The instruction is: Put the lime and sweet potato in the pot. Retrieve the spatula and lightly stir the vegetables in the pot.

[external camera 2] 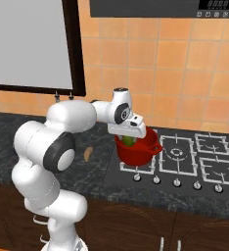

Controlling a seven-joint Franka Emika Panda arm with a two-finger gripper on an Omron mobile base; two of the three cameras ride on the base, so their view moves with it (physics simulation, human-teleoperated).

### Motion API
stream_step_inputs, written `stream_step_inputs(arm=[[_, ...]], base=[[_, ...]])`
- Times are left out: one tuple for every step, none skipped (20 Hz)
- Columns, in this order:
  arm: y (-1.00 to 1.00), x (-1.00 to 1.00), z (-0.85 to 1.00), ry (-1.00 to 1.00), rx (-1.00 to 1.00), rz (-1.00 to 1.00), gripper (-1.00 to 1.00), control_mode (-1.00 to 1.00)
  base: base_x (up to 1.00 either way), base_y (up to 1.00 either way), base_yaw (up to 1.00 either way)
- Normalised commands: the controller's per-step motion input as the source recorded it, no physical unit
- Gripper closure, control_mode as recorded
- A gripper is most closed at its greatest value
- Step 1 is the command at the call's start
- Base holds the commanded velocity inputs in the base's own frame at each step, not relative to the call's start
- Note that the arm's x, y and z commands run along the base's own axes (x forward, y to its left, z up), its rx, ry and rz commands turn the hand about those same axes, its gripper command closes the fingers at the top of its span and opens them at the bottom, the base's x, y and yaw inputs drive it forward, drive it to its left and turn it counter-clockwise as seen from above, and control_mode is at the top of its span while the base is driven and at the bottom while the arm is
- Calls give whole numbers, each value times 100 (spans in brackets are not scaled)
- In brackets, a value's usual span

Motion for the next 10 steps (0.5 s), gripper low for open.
stream_step_inputs(arm=[[0, 0, 0, 0, 0, 0, -100, -100], [0, 0, 0, 0, 1, 0, -100, -100], [0, 0, 0, 0, 5, 0, -100, -100], [0, 0, 0, 0, 6, 0, -100, -100], [0, 9, 0, 0, 5, 0, -100, -100], [0, 7, 6, 0, 8, 0, -100, -100], [0, 0, 19, 0, 9, 0, -100, -100], [-4, 0, 24, 0, 10, 0, -100, -100], [-8, 0, 27, -1, 9, 0, -100, -100], [-9, 0, 31, -5, 7, 0, -100, -100]], base=[[0, 0, 0], [0, 0, 0], [0, 0, 0], [0, 0, 0], [0, 0, 0], [0, 0, 0], [0, 0, 0], [0, 0, 0], [0, 0, 0], [0, 0, 0]])
